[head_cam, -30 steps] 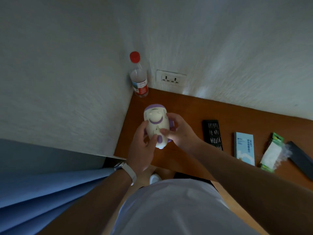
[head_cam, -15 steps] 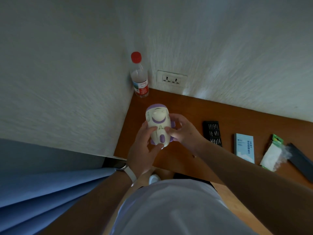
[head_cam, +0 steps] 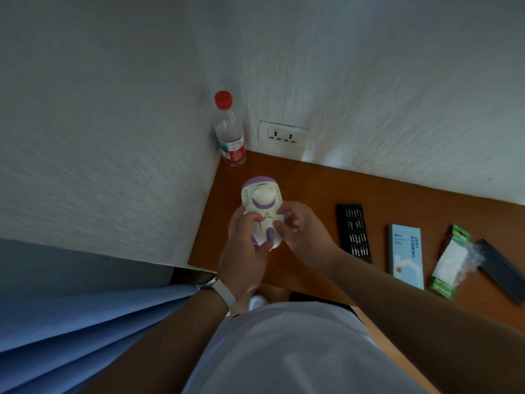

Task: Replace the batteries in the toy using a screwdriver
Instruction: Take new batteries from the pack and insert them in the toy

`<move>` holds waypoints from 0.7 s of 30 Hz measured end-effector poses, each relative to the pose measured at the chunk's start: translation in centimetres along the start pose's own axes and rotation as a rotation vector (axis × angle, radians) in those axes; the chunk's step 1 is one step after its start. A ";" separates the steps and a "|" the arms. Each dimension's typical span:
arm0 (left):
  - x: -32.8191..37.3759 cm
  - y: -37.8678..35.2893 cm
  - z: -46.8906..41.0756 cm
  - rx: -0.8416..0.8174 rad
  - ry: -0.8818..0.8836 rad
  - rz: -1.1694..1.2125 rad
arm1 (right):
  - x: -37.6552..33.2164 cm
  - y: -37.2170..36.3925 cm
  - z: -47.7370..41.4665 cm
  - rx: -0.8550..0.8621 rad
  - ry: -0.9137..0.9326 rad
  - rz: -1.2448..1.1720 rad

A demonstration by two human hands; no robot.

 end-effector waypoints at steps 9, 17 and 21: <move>0.0 0.6 0.8 0.086 -0.065 -0.248 | -1.2 -0.4 0.8 0.042 0.170 0.204; 0.5 0.3 0.2 0.058 -0.077 -0.282 | -1.7 -0.6 0.1 0.002 0.106 0.163; 0.7 0.6 0.0 0.067 -0.071 -0.247 | -2.0 -0.7 -0.1 -0.032 0.152 0.233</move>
Point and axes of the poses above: each hand's wrist, its own z-axis away from the middle knuckle, its own y-axis out of the back of the hand, x = y × z, the point moved 7 cm from there along -z, towards the middle knuckle, and after that the axes turned 4 degrees about -z, right-handed, at the moved point
